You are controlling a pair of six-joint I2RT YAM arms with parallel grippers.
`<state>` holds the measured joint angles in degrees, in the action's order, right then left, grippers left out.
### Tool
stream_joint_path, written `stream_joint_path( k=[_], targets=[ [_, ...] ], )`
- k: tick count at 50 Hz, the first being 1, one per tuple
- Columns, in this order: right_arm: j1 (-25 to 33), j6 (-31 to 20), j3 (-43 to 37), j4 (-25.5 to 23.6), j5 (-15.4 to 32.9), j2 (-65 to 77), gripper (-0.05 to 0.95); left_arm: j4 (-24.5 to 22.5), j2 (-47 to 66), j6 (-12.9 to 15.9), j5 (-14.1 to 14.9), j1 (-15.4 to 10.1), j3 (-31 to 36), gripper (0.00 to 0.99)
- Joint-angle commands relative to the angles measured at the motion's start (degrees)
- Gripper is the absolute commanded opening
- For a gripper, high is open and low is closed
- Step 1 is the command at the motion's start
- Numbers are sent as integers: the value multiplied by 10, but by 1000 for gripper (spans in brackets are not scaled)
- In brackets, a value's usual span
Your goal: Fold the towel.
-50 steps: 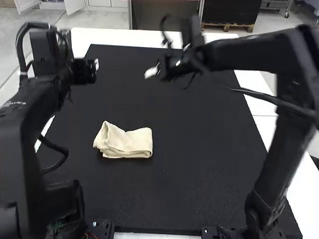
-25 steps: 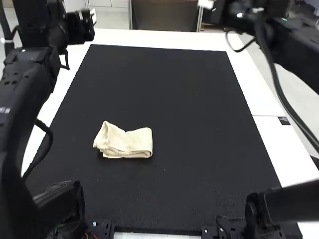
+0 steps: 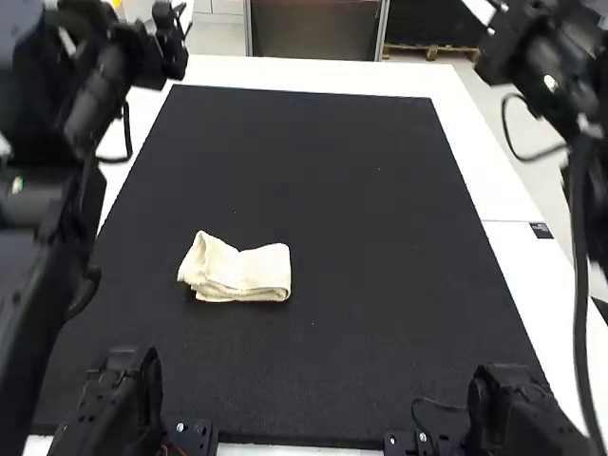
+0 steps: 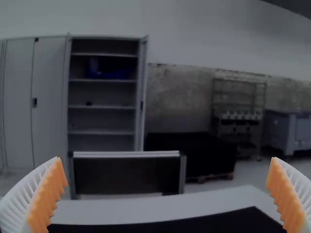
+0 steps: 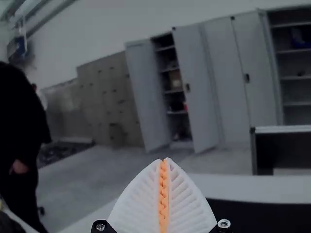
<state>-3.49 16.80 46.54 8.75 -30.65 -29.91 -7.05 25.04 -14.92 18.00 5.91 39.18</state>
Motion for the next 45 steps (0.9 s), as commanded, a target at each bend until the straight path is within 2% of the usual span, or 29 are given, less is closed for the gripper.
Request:
stream_joint_path(
  k=[1,9,21,26,28,30,31,32,35,37,38,40,43,45],
  targets=[
    [22,30,-22,7,-11,77,-21,-9,-57,-7,-13,-5,-24,959],
    [29,42,-40,-13,-10,186,-21,-10,-156,-20,-16,-1,-56,959],
    [40,48,-84,-38,8,297,-21,6,-252,-20,-53,6,-111,956],
    [39,32,-86,-60,15,296,-20,14,-252,-13,-54,8,-117,957],
    [39,11,-86,-60,38,296,-15,7,-252,-12,-58,7,-120,959],
    [38,-4,-89,-58,69,296,87,5,-252,-6,-67,8,-124,959],
    [38,-15,-92,-59,84,296,175,3,-252,-1,-69,7,-127,959],
    [37,-29,-97,-58,97,296,323,-8,-251,9,-69,8,-133,959],
    [36,-65,-122,-37,117,297,644,-40,-251,55,-61,5,-155,959],
    [36,-87,-147,-15,151,297,880,-65,-252,81,-39,4,-174,957],
    [36,-96,-161,-4,162,297,930,-75,-251,91,-32,4,-183,956],
    [36,-129,-193,23,176,296,923,-104,-251,111,-28,4,-204,956],
    [36,-193,-229,46,204,297,923,-162,-252,122,-27,3,-235,952],
    [36,-215,-247,61,230,297,923,-191,-252,124,-28,4,-253,941]
  ],
)
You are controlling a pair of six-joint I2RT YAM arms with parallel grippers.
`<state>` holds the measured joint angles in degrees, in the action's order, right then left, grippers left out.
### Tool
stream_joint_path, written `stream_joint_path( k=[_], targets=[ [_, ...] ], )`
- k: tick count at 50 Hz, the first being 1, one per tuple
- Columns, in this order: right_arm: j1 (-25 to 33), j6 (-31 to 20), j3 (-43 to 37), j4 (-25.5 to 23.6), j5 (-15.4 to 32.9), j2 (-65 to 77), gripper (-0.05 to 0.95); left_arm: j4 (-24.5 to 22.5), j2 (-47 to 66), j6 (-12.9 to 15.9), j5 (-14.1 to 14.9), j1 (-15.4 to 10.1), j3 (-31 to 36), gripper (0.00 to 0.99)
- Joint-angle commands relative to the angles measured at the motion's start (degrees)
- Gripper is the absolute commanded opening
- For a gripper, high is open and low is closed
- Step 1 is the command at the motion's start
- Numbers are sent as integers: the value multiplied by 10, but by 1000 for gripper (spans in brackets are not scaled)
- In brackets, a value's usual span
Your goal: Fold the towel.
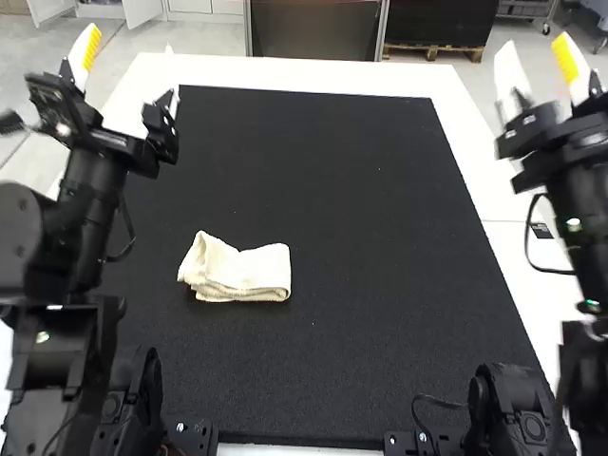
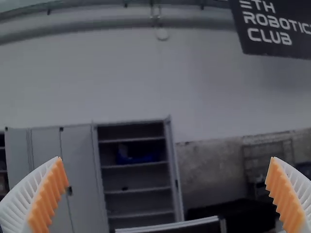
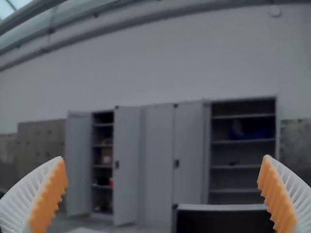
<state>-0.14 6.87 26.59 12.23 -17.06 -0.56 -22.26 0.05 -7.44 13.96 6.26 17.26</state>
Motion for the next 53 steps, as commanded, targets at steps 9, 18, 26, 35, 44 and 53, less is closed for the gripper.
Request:
stream_joint_path(
  k=[9,18,26,35,44,53],
  targets=[
    [2,-84,-109,61,46,4,920,-84,-1,48,-18,2,-93,905],
    [2,-70,-167,69,42,4,918,-98,-2,42,-15,0,-167,905],
    [6,-75,-216,75,58,5,918,5,-1,38,-16,0,-173,907],
    [5,-75,-265,16,70,4,918,78,-1,26,-16,-1,-173,908],
    [6,-77,-265,-108,120,4,920,125,-2,29,-15,1,-172,967],
    [7,-82,-265,-121,125,4,918,182,-2,69,-14,2,-172,969]
  ],
)
